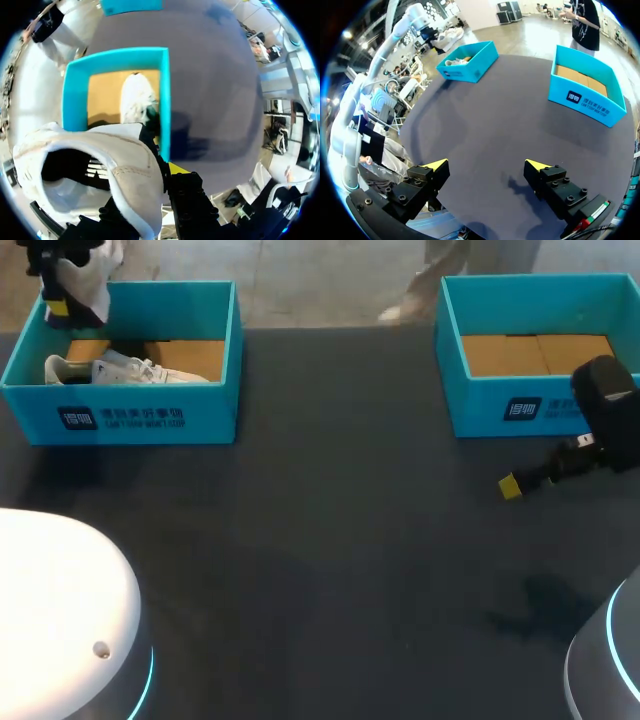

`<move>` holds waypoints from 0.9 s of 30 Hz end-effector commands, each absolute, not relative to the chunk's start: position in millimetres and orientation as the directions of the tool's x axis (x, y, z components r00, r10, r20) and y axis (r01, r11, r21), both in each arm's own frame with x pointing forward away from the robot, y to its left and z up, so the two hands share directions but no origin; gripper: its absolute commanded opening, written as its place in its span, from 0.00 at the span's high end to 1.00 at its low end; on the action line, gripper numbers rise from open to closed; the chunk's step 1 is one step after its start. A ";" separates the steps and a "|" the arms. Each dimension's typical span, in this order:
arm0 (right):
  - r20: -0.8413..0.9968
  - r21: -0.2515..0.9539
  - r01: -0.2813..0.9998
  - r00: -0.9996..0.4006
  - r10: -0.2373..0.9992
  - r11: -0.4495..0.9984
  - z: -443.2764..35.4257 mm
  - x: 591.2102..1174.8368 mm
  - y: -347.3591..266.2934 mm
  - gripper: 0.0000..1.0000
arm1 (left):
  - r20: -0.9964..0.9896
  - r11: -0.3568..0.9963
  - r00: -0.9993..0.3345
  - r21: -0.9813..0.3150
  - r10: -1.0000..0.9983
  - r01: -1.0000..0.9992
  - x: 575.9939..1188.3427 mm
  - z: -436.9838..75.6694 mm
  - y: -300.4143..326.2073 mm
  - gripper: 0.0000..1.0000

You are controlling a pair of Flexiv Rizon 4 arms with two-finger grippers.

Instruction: Take the shoe out of the shoebox, open the shoe tongue, remove and reinsert the insole, then place the shoe into the shoebox

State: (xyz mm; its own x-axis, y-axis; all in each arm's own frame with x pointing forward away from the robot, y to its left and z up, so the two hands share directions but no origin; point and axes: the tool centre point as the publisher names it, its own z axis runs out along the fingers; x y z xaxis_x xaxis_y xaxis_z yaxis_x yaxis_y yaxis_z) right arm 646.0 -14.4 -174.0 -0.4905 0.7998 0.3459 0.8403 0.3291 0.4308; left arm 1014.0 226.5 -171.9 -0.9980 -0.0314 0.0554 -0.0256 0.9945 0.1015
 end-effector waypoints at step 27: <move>0.345 0.433 0.840 -0.490 0.800 0.327 -174.9 643.9 -14.9 0.00 | 0.040 0.987 -0.990 0.087 -0.139 -0.135 1108.0 -204.6 282.7 1.00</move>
State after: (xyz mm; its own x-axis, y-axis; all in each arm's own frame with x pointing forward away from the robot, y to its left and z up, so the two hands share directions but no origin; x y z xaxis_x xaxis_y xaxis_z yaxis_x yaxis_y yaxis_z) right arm 645.9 -14.4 -174.0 -0.4906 0.7998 0.3459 0.8403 0.3291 0.4308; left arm 1099.1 279.8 -205.5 -0.9890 -0.1475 0.0088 -0.1461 0.9853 0.0884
